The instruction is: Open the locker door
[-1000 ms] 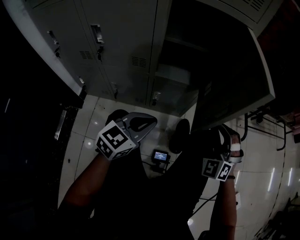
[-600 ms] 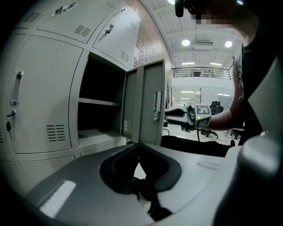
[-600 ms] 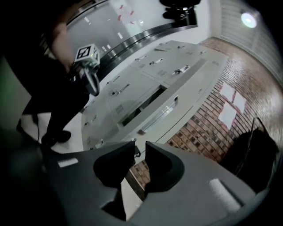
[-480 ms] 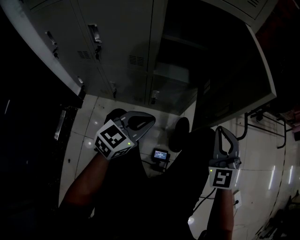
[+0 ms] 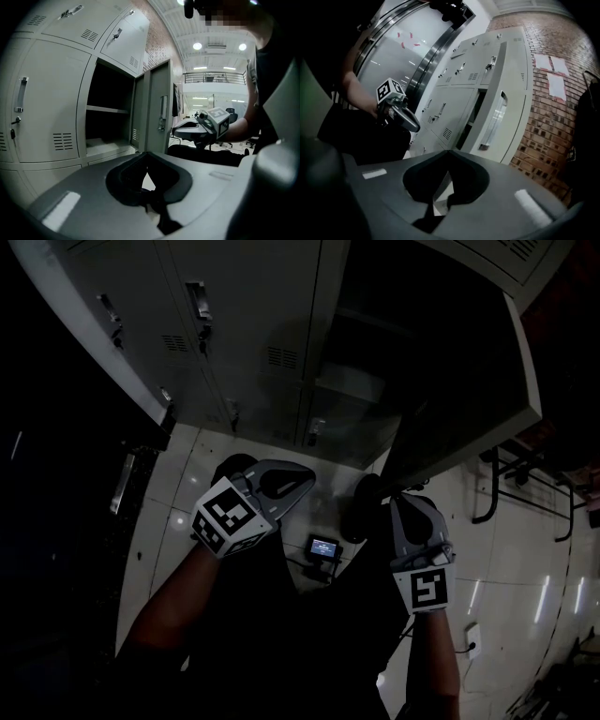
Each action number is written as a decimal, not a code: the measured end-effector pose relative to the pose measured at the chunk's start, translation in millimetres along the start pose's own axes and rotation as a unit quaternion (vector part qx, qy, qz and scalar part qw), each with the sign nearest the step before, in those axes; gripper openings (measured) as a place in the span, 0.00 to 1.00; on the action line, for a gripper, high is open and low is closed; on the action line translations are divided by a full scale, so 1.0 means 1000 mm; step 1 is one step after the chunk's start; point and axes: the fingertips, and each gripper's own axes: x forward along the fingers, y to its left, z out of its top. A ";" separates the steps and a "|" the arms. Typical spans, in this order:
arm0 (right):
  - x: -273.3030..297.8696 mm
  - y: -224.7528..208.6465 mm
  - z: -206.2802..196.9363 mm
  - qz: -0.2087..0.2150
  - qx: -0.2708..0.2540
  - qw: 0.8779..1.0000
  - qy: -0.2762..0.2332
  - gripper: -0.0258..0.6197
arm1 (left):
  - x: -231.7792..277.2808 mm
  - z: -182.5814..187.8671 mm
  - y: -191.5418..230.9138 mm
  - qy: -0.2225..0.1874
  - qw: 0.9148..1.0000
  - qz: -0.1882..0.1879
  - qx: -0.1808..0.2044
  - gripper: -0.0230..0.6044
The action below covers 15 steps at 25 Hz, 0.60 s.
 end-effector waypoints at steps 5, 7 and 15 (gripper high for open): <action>0.009 0.017 0.008 0.053 0.043 0.997 -0.021 0.04 | 0.000 0.000 0.000 -0.001 1.000 0.000 0.000 0.05; 0.012 0.021 0.005 0.067 0.058 0.996 -0.017 0.04 | -0.001 0.000 0.000 -0.001 1.000 0.000 0.001 0.05; 0.012 0.012 -0.011 0.080 0.139 0.987 0.002 0.04 | -0.003 0.000 0.002 -0.002 1.000 0.003 0.001 0.05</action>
